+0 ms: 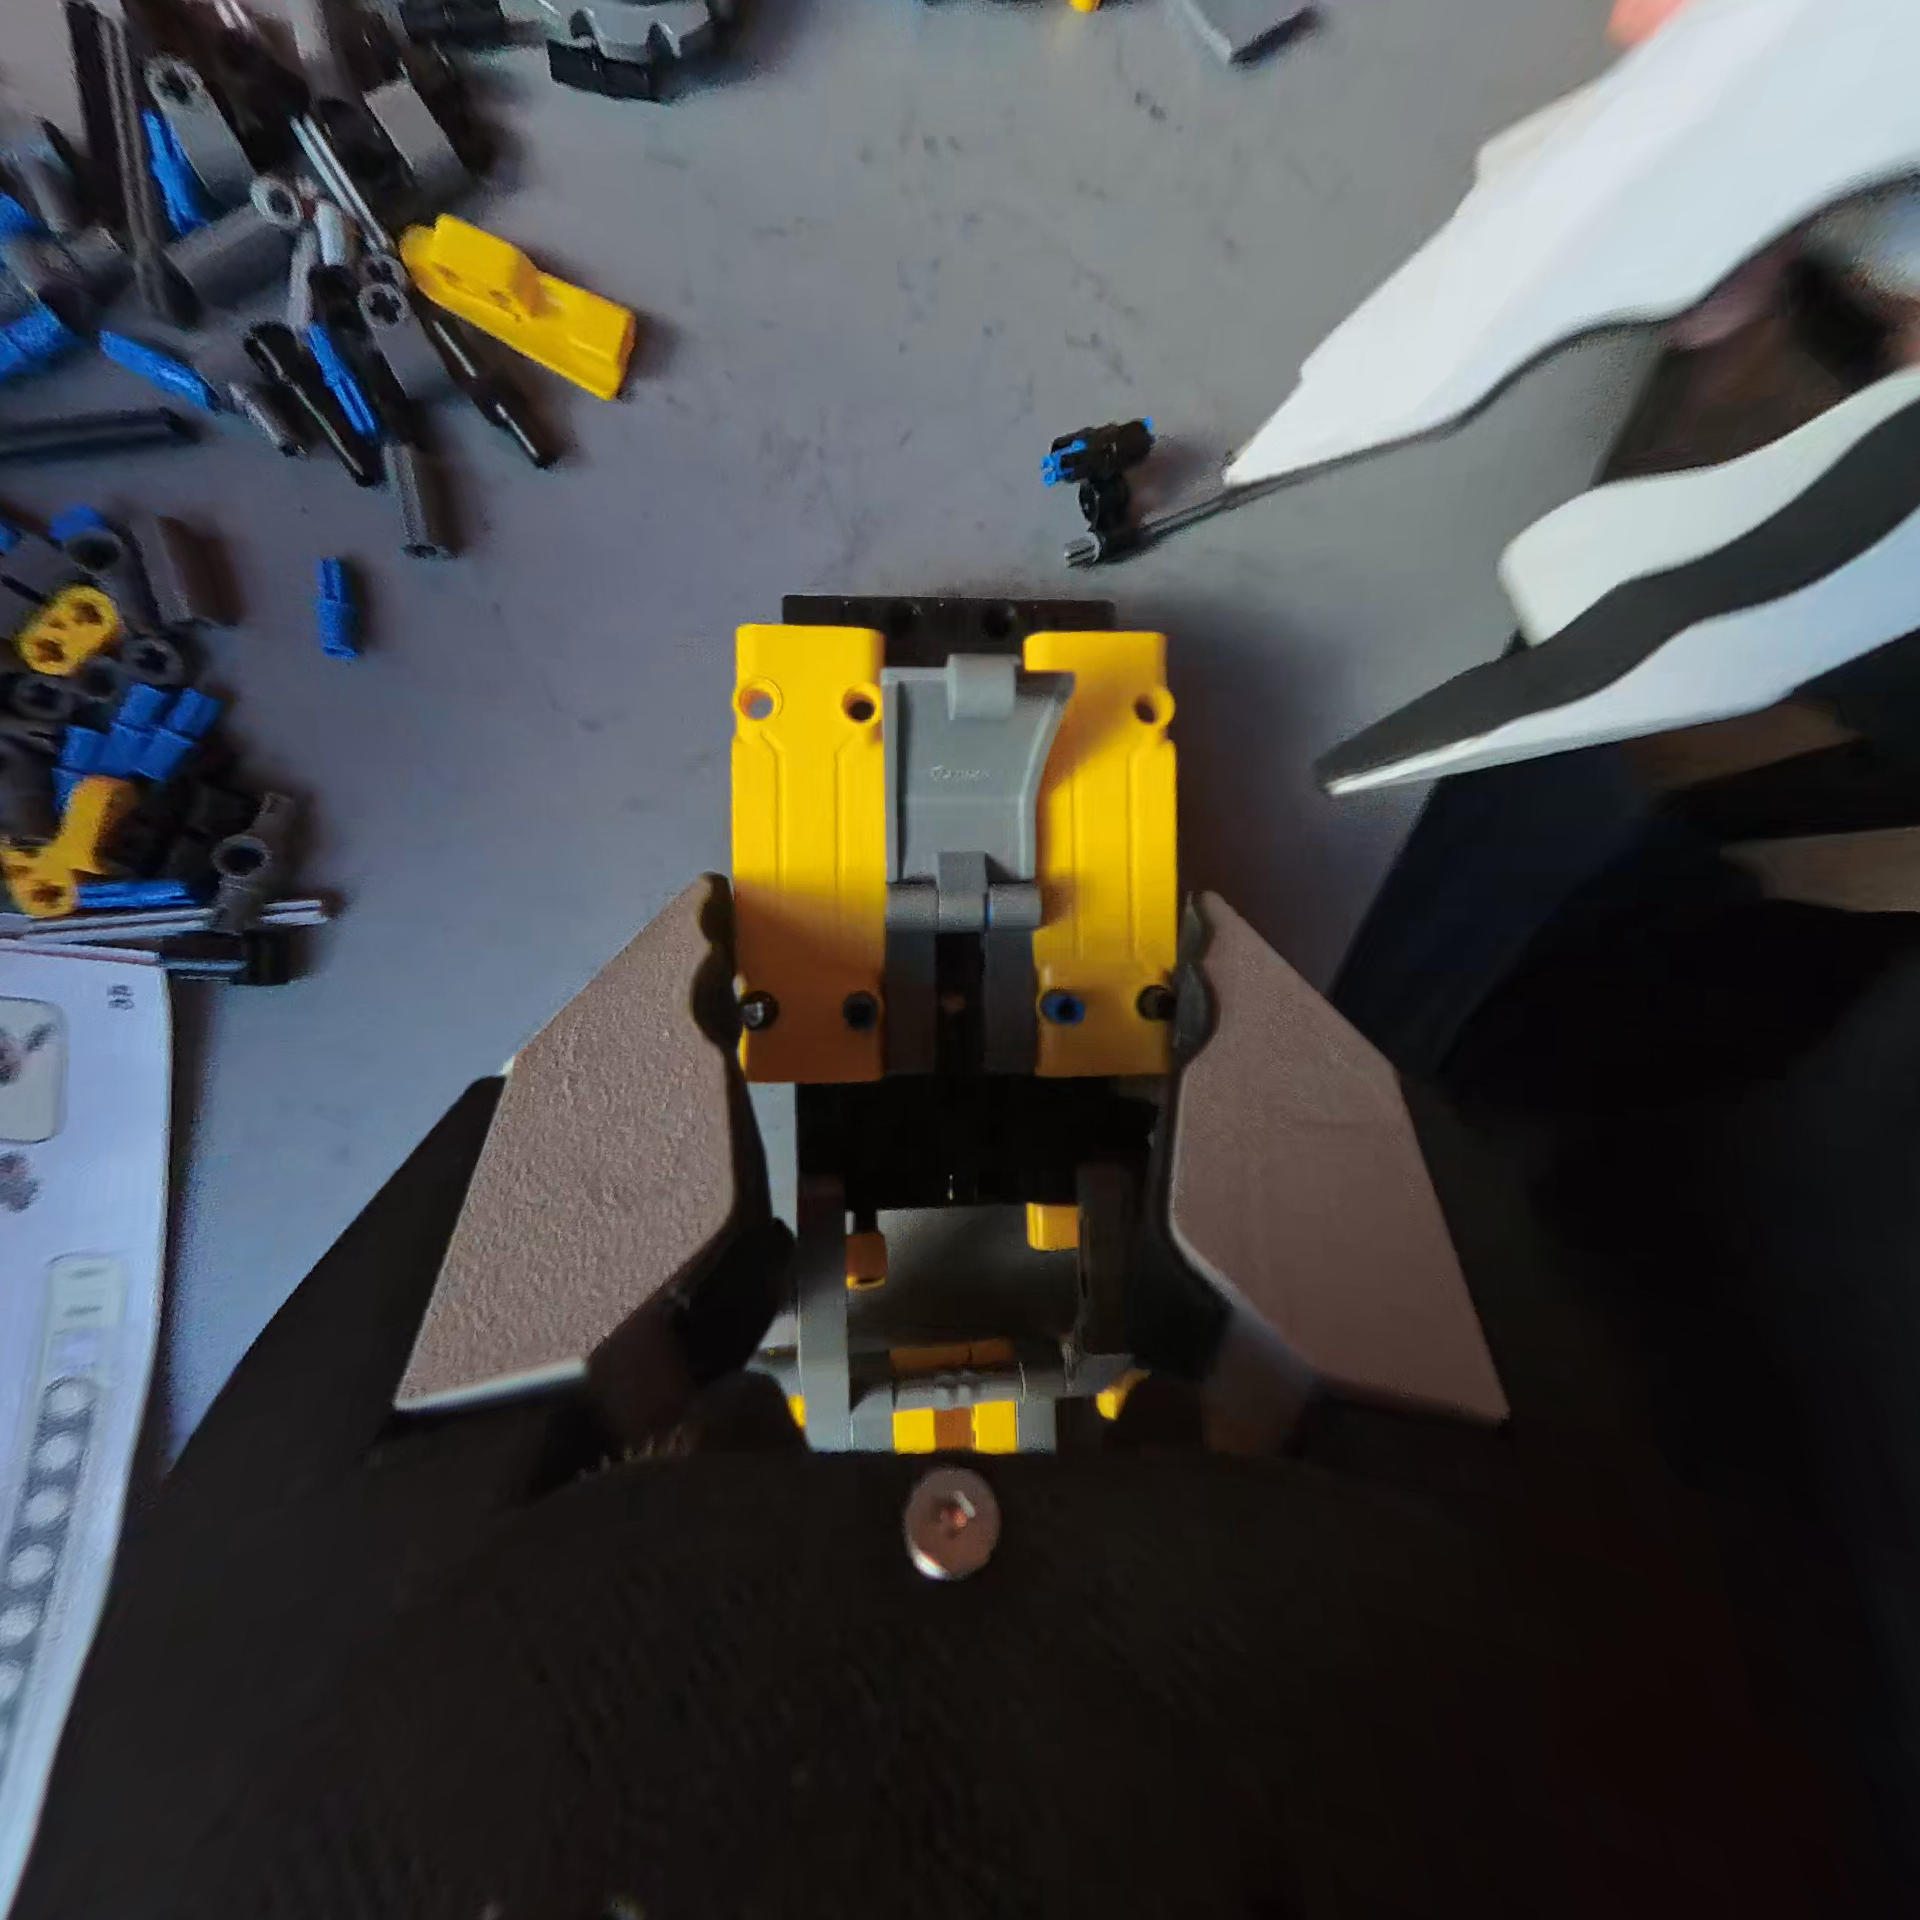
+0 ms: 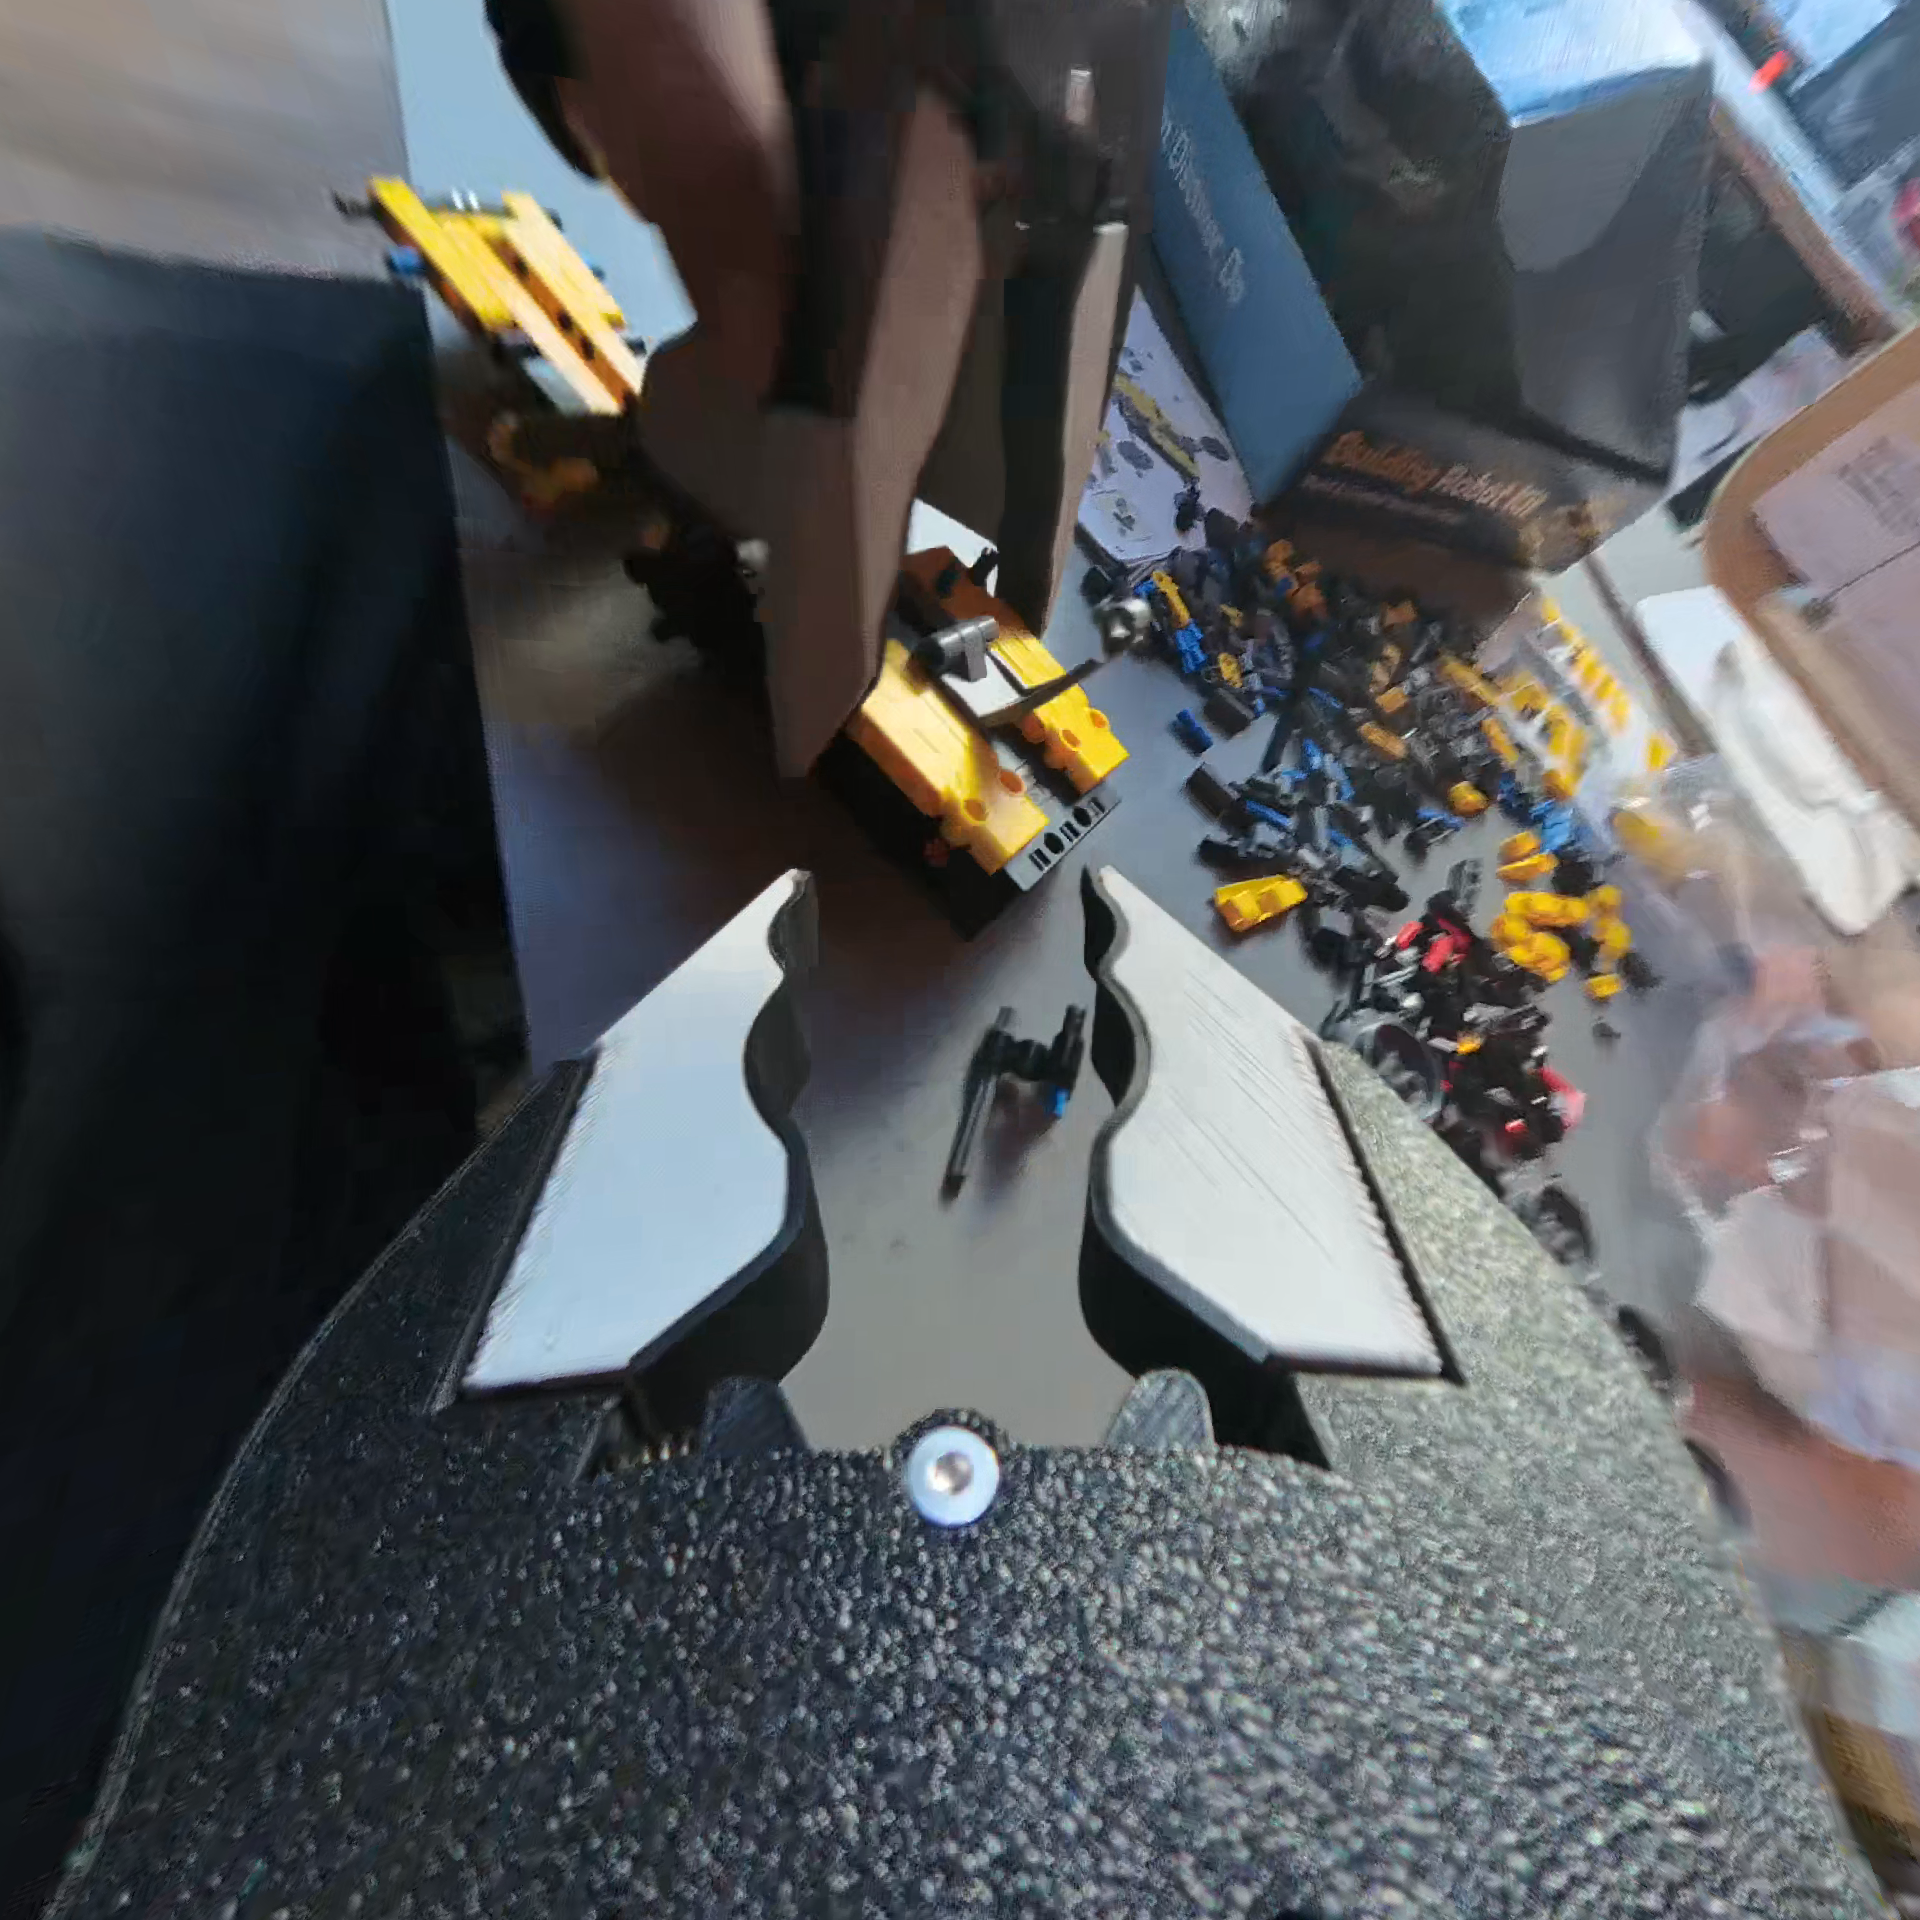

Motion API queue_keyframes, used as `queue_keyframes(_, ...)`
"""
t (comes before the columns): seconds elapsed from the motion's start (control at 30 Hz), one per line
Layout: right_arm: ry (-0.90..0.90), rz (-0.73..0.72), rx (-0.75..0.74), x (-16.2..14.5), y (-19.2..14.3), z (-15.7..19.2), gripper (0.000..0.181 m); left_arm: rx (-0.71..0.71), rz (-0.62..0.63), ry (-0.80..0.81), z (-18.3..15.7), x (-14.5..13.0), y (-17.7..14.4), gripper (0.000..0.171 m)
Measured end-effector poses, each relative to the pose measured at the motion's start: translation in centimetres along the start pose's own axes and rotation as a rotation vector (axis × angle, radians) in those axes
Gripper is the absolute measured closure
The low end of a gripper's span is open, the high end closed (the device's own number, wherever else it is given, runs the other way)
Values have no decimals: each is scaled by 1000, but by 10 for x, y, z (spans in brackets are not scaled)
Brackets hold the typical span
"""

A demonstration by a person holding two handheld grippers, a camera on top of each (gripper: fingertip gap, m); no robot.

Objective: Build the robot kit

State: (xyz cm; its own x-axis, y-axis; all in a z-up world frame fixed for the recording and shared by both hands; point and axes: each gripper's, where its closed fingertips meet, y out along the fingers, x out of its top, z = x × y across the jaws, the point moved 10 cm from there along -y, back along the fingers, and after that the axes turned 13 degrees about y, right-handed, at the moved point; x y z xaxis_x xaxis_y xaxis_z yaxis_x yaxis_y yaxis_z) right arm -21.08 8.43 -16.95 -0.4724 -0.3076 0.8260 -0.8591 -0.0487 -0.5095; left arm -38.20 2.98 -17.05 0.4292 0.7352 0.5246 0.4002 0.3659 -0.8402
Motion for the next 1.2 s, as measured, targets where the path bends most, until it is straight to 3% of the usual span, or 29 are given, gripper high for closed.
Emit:
queue_keyframes(0.2,-363,16,-133,15,27,9,126,-434,-94,-218,40,-8,-7,93)
queue_keyframes(0.23,-415,26,-119,17,32,10,107,-509,-99,-243,45,-11,-6,108)
queue_keyframes(0.27,-449,49,-72,18,37,12,104,-551,-122,-263,51,-14,-5,133)
queue_keyframes(0.3,-476,88,6,17,41,15,124,-596,-159,-304,58,-16,-4,139)
queue_keyframes(0.33,-495,122,62,16,45,18,156,-635,-192,-350,63,-19,-2,138)
queue_keyframes(0.5,-493,118,26,22,56,20,156,-578,-272,-350,69,-35,1,132)
queue_keyframes(0.63,-458,143,52,26,56,19,158,-340,-271,-231,63,-42,-31,113)
queue_keyframes(0.77,-364,163,129,34,56,13,158,53,-230,138,12,-37,-73,95)
queue_keyframes(0.87,-253,183,209,42,58,2,158,265,-137,390,-35,-35,-60,99)
queue_keyframes(0.97,-157,222,285,51,62,-9,158,479,40,600,-55,-39,-33,101)
queue_keyframes(1.13,-20,281,393,62,68,-25,159,731,213,793,-49,-42,-17,126)
queue_keyframes(1.2,15,290,415,62,71,-30,159,738,232,803,-44,-40,-17,127)
